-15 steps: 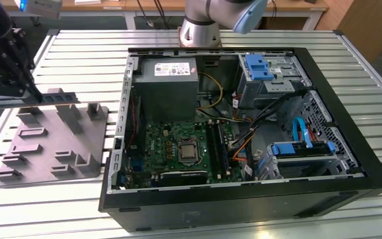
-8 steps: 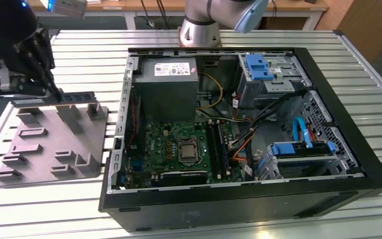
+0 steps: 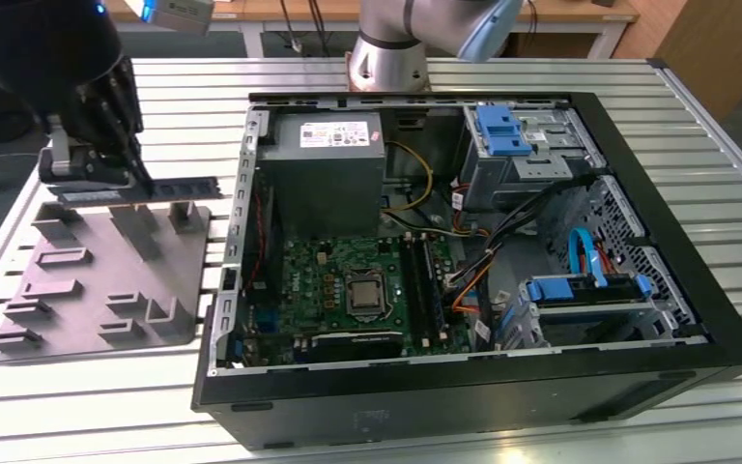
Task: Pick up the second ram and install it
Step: 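Pick up the second ram and move it above second insertion slot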
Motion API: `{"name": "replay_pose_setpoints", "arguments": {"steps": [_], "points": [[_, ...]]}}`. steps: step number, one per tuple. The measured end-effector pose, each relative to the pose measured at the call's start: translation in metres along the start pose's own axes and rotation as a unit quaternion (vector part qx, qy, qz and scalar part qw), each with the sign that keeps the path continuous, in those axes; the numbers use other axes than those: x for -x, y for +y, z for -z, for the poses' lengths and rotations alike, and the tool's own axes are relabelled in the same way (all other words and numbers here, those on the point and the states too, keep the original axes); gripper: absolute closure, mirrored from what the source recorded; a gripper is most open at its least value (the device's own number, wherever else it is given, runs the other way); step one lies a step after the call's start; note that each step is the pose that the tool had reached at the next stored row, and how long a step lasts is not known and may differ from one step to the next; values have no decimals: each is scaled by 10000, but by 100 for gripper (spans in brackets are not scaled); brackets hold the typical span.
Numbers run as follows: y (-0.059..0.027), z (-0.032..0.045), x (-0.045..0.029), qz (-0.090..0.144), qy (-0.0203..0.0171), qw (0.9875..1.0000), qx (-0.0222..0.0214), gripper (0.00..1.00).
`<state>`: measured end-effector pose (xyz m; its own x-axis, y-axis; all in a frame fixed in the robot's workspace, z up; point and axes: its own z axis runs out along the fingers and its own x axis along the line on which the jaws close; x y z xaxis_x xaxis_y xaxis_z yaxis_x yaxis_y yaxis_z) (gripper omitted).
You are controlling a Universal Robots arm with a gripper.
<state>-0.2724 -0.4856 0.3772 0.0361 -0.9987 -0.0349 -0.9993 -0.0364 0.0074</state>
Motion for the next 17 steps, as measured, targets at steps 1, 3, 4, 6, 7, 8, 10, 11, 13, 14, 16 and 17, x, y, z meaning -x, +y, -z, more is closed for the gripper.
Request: {"name": "replay_pose_setpoints", "arguments": {"steps": [1,3,4,6,7,8,10,11,13,14,16,17], "points": [[-39,0,-2,0,0,10000,0,86],[-112,1,-4,0,0,10000,0,86],[-148,2,-5,0,0,10000,0,86],[-219,2,-8,0,0,10000,0,86],[-255,2,-9,0,0,10000,0,86],[-291,2,-11,0,0,10000,0,86],[-354,3,-13,0,0,10000,0,86],[-387,3,-14,0,0,10000,0,86],[-451,4,-16,0,0,10000,1,86],[-484,5,-18,0,0,10000,1,86],[-541,5,-20,0,0,10000,1,86],[-568,5,-20,0,0,10000,1,86]]}}
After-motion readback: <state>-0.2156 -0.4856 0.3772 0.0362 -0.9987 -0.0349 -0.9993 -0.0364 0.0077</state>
